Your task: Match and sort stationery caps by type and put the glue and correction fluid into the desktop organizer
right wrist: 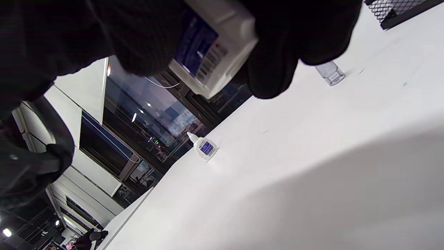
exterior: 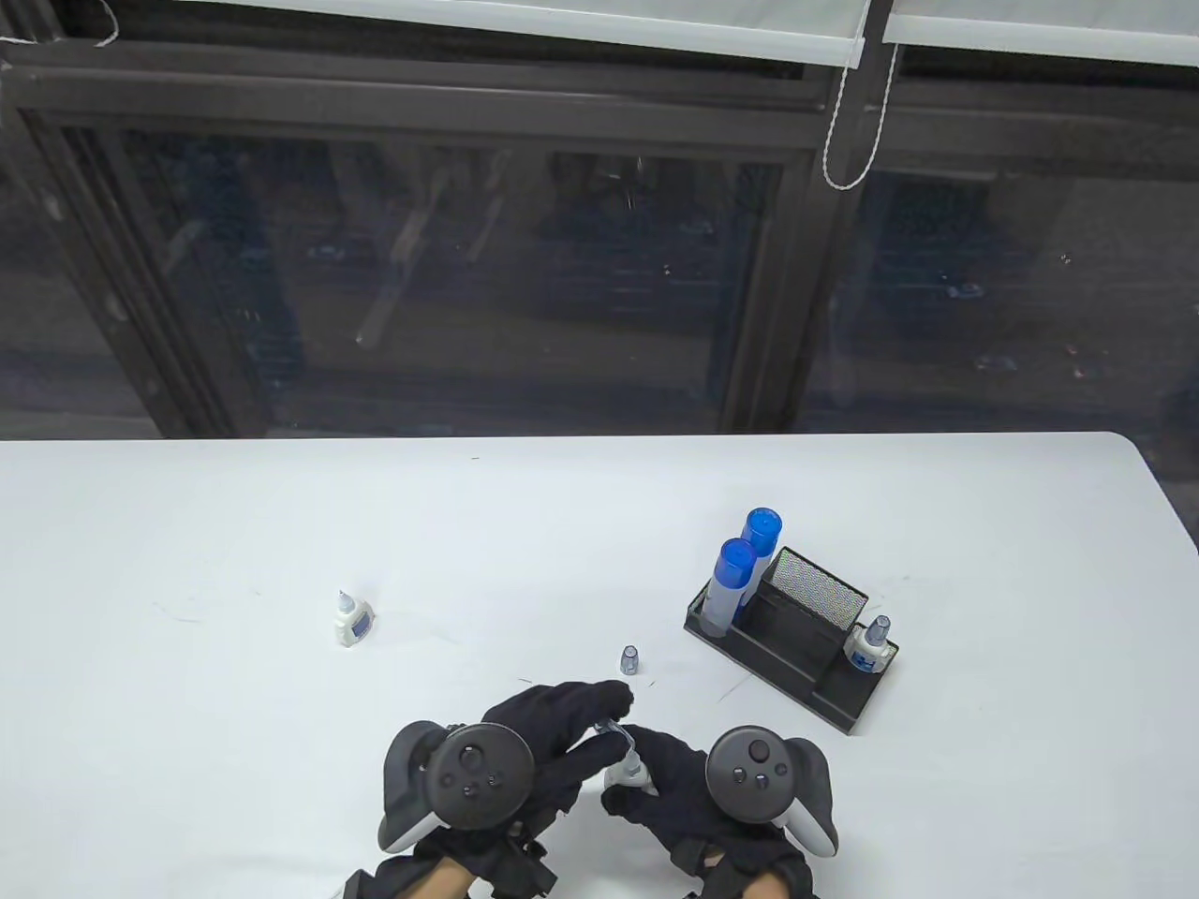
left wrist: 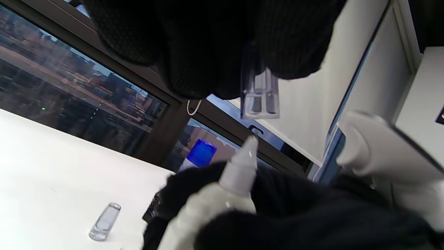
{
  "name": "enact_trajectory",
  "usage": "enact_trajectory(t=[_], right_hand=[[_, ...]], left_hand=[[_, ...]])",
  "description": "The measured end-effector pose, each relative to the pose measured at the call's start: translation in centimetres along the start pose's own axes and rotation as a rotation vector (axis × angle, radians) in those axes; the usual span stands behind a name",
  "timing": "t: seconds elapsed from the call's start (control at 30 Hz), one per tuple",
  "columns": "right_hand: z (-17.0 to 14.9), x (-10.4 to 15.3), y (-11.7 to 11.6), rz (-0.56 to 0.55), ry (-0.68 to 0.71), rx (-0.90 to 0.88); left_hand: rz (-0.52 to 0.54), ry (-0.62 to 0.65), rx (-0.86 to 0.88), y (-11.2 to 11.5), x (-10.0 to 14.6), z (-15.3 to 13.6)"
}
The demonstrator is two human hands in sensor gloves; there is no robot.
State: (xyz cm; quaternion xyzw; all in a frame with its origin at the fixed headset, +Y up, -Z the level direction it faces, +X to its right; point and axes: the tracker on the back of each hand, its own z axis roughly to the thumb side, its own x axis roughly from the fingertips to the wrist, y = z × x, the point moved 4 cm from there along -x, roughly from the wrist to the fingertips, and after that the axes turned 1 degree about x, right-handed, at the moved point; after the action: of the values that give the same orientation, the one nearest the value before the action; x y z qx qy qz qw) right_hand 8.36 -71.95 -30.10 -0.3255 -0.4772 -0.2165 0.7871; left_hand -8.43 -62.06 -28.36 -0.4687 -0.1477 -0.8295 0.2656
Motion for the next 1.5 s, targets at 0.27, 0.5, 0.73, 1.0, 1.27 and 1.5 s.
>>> enact_trajectory(t=[0.27,0.5,0.73,1.0,1.27,1.5], right_hand=[[0.1,0.1,0.2,-0.038,-0.001,0.005],[0.3,0.3,0.6,-0.096,0.015,-0.011],[0.5,0.6,1.0,-0.166,0.048,-0.011],[1.1,0.9,1.4,-0.119,0.047,0.046],[0.7,1.1,1.6,-0.161,0.053,0.039],[0.1,1.2,2.3,-0.201,0.03,0.038]], left_hand=[[-0.008,0.061,-0.122,1.7,-0.1,1.1],[0.041,0.067,-0.148,1.9,0.2,1.1],[0.067,0.107,-0.234,2.0,0.3,1.8],[0.074,0.125,-0.231,1.9,0.7,2.4],[0.06,0.126,-0.238,2.1,0.7,2.7],[0.089,0.024,-0.278,-1.2,0.6,-0.4]])
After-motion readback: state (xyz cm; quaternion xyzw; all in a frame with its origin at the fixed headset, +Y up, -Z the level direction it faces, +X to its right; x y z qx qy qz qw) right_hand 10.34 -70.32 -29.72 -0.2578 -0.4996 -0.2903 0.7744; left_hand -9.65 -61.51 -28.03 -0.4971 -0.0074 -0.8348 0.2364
